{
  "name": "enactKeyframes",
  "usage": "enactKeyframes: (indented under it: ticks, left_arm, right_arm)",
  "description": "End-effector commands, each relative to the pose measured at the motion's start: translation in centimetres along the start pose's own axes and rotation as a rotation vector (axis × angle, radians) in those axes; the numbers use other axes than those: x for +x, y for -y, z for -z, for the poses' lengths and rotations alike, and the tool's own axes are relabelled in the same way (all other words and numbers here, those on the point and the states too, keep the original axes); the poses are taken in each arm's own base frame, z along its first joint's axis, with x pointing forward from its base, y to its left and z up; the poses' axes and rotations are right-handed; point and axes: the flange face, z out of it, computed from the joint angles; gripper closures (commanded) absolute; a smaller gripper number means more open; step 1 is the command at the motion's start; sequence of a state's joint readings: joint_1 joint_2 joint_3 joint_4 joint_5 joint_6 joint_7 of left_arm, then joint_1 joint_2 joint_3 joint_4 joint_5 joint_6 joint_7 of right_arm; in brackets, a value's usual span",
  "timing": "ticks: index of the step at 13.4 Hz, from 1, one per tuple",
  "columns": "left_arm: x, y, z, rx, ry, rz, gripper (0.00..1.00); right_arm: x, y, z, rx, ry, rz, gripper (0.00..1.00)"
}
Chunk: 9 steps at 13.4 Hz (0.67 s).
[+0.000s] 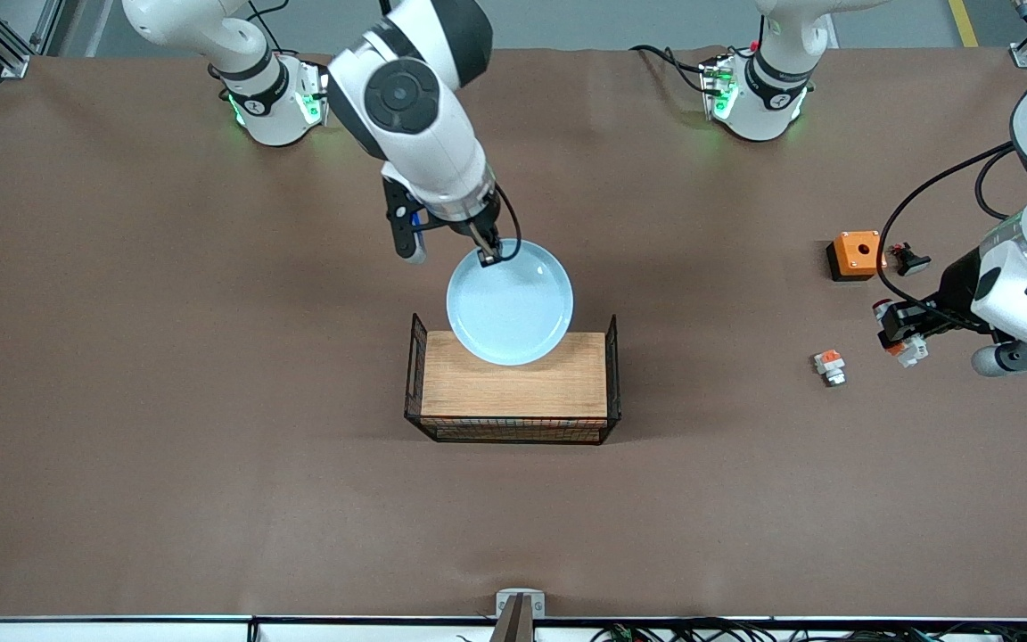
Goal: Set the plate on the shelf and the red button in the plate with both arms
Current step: 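Carry the plate to the basket with the right gripper while the left lifts the button, then lower the blue plate into the wire basket with the right gripper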
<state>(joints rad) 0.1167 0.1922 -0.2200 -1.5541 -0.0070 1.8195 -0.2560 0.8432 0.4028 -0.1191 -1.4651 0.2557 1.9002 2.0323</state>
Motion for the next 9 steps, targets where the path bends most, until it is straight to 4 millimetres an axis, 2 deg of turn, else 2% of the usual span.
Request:
enactKeyframes:
  ticks: [1,3,5,6,8,9]
  left_arm:
    - [-0.2,-0.6,-0.5,-0.013,0.027,-0.002,1.00]
    - [-0.1,-0.7,-0.2,-0.016,0.021,-0.011,1.00]
    - [-0.1,-1.2,-0.8,-0.016,0.032,-0.011,1.00]
    - [-0.2,-1.7,-1.6,-0.014,0.045,-0.019,1.00]
    - [-0.8,-2.8,-1.5,-0.013,0.057,-0.036,1.00]
    - [-1.2,-3.6,-1.2,-0.015,0.061,-0.041,1.00]
  right_arm:
    - [-1.2,0.9,-0.3,0.013,0.015,-0.076,0.98]
    - [-1.1,1.2,-0.9,0.018,0.013,-0.075,0.98]
    - [-0.7,1.9,-1.2,0.031,0.017,-0.079,0.98]
    - [-0.4,2.4,-1.7,0.036,0.017,-0.084,0.98]
    - [1.1,3.7,-1.5,0.059,0.028,-0.096,0.96]
    - [1.1,4.1,-1.7,0.079,0.037,-0.094,0.95]
